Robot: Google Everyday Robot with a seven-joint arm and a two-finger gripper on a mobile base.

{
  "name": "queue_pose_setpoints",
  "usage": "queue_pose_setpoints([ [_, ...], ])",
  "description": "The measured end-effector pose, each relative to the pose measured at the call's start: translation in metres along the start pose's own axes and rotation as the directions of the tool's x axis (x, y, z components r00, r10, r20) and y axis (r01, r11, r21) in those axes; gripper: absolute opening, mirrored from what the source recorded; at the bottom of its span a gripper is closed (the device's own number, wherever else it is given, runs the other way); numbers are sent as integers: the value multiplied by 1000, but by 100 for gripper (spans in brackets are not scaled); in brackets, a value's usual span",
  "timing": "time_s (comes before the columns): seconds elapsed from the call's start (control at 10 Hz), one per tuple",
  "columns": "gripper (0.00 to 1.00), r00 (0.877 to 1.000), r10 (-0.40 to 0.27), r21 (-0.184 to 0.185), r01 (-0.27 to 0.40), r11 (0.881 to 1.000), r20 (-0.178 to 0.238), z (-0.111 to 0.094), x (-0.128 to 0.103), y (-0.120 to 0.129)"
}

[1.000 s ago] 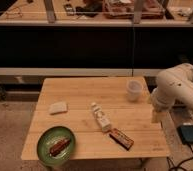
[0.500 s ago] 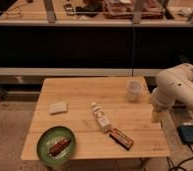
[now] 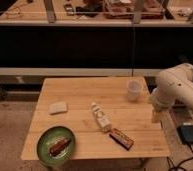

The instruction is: Move the arm in a circular motion

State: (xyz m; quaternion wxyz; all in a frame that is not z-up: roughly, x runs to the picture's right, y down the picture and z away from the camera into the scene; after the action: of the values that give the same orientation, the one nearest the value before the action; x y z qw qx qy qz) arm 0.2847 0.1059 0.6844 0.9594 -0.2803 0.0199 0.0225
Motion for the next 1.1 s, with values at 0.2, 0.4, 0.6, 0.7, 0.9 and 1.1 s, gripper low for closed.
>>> queue_pose_setpoints([
  [0.2,65,1000,-1,0,1,1000,1,0,-1,-1],
  [0.4,65,999,-39,0,39,999,8,3,-21,-13],
  [0.6,65,998,-60,4,60,998,17,2,-32,-23],
  [0.7,65,997,-68,6,67,998,22,1,-35,-26],
  [0.9,65,991,-115,-4,116,993,72,-1,-59,-31],
  [1.1,65,969,-201,-40,208,977,143,3,-99,-28],
])
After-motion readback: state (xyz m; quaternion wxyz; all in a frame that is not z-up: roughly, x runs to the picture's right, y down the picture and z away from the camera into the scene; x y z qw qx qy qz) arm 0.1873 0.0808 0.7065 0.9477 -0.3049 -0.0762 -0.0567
